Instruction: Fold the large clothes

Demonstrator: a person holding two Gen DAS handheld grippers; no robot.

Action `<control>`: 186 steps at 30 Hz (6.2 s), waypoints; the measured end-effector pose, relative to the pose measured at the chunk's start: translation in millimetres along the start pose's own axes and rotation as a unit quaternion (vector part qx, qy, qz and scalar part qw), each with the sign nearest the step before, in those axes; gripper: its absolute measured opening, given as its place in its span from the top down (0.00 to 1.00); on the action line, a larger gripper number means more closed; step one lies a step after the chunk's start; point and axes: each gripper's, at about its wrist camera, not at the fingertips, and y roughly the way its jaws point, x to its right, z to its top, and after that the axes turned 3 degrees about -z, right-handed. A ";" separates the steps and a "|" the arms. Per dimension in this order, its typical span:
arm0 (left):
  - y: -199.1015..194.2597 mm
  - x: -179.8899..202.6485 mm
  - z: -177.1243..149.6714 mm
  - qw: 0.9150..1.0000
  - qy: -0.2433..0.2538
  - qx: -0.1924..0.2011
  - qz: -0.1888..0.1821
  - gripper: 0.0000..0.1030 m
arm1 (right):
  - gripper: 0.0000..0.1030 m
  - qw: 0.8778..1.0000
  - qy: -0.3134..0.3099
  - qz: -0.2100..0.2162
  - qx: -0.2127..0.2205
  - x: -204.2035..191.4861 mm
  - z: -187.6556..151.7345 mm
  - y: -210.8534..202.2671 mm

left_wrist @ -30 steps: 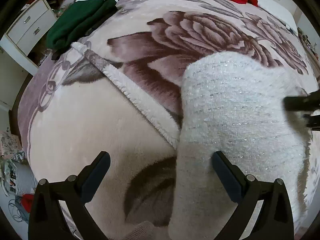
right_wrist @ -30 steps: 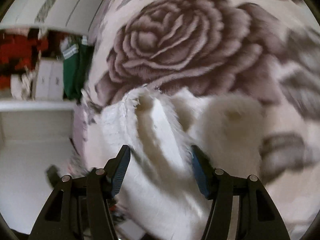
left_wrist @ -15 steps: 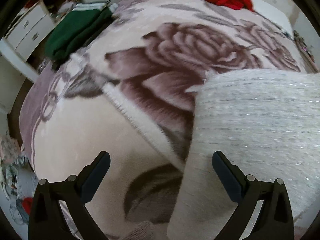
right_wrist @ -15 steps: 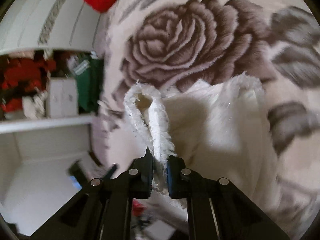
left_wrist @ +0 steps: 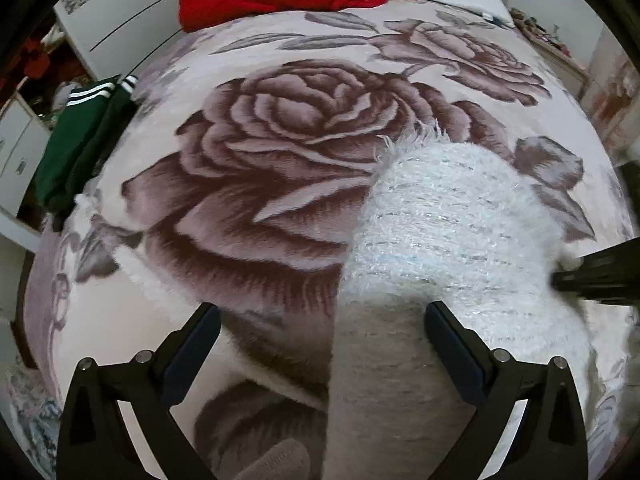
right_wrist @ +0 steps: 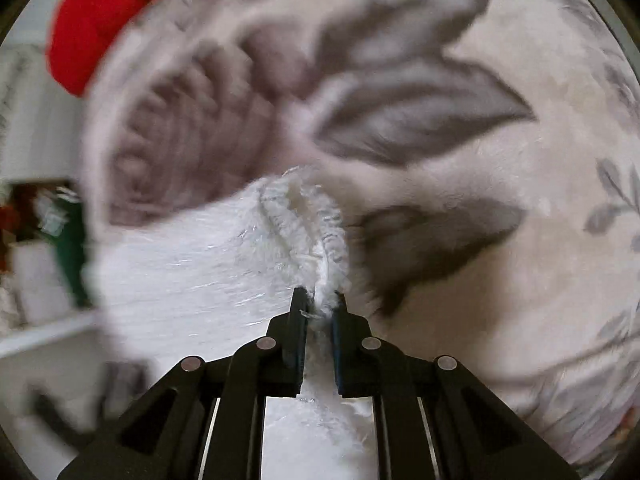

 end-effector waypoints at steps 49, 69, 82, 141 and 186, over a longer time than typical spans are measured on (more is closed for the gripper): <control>-25.5 -61.3 15.6 0.997 -0.068 -0.012 -0.045 0.00 | 0.86 0.972 -0.043 0.229 -0.020 -61.5 -56.3 -71.1; 19.0 30.3 38.9 0.995 0.073 -0.005 -0.066 0.00 | 0.79 0.998 -0.009 -0.057 -0.009 5.8 -18.6 7.6; 18.0 6.6 27.8 0.997 0.041 -0.009 -0.060 0.00 | 0.67 0.992 -0.069 0.084 -0.070 -56.9 -44.5 -67.4; 43.7 -24.4 61.5 0.909 -0.102 -0.058 -0.401 0.36 | 0.43 0.921 -0.006 0.384 -0.060 66.0 -30.6 -11.7; 1.6 35.7 274.4 0.986 0.105 0.114 -0.054 0.01 | 0.13 0.962 -0.031 -0.170 0.213 -90.3 170.2 -184.1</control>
